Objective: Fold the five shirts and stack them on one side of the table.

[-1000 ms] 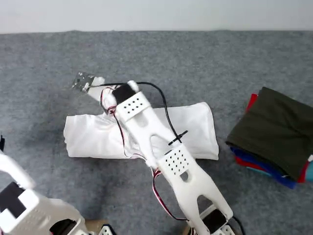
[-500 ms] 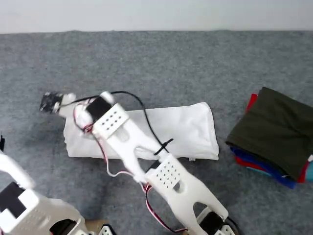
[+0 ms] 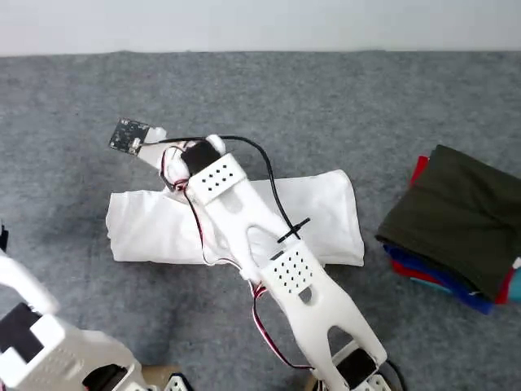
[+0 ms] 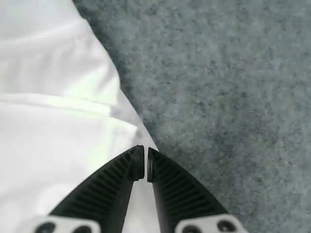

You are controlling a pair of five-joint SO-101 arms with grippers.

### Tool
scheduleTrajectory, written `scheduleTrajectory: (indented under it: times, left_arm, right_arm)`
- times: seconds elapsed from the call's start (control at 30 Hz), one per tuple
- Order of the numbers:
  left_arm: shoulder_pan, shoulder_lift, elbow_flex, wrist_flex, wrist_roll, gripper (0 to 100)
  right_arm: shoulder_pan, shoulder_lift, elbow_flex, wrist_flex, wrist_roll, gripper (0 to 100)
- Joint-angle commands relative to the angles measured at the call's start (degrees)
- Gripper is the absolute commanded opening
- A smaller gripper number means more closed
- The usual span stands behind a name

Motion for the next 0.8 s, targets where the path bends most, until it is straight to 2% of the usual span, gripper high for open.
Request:
scheduleTrajectory:
  times: [0.0, 0.33, 0.53, 0.77]
  left_arm:
    - [0.35, -0.35, -0.13, -0.79, -0.44, 2]
    - [0.26, -0.44, -0.13, -0.79, -0.26, 2]
    - [0.35, -0.88, -0.13, -0.53, -0.18, 2]
    - [0.09, -0.97, -0.13, -0.35, -0.18, 2]
  right_arm:
    - [1.27, -3.65, -0.70, 0.31, 0.44, 1.7]
    - [-2.42, -7.16, -10.55, 20.44, 0.00, 1.7]
    - [-1.01, -6.81, -5.19, 20.53, -3.78, 1.7]
    - [1.01, -6.64, 9.76, 20.26, -3.78, 1.7]
